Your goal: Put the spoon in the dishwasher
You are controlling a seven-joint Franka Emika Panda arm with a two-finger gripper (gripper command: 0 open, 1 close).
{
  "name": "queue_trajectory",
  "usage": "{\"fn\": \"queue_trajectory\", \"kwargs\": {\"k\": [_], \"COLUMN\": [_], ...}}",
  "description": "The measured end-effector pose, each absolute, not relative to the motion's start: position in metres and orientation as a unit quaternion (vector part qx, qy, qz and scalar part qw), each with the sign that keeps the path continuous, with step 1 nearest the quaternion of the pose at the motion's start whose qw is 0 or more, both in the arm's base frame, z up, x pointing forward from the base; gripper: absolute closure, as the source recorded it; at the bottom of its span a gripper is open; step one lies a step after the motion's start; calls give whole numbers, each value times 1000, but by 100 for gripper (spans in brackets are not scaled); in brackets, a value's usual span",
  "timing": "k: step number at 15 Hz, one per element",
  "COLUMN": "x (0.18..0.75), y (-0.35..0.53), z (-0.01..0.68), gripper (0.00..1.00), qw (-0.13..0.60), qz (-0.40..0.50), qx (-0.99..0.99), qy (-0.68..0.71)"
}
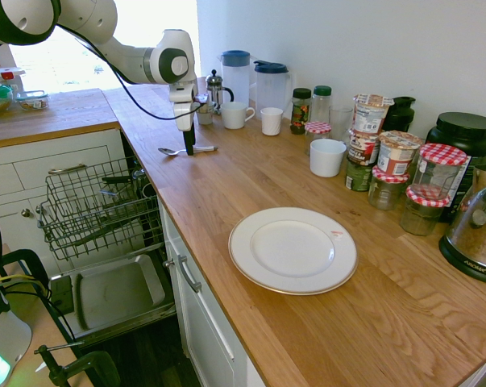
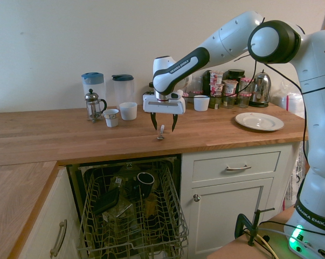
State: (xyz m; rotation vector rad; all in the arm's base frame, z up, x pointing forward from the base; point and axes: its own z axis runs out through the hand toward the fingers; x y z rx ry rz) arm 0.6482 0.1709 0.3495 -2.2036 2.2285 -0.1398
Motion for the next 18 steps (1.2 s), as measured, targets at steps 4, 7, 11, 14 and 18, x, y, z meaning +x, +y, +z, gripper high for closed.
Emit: {"fn": "queue_trajectory", "kwargs": {"k": [4, 7, 11, 14, 18], "x": [648, 653, 658, 662, 663], "y": [177, 177, 181, 182, 183], "z": [343, 340, 338, 337, 337], "gripper": [0, 100, 100, 100, 100], "qw": [-3, -3, -4, -2, 0], "qz": [-41, -40, -40, -40, -38], "qx": [-705, -704, -701, -699, -697], "qy": [708, 709, 712, 714, 716]}}
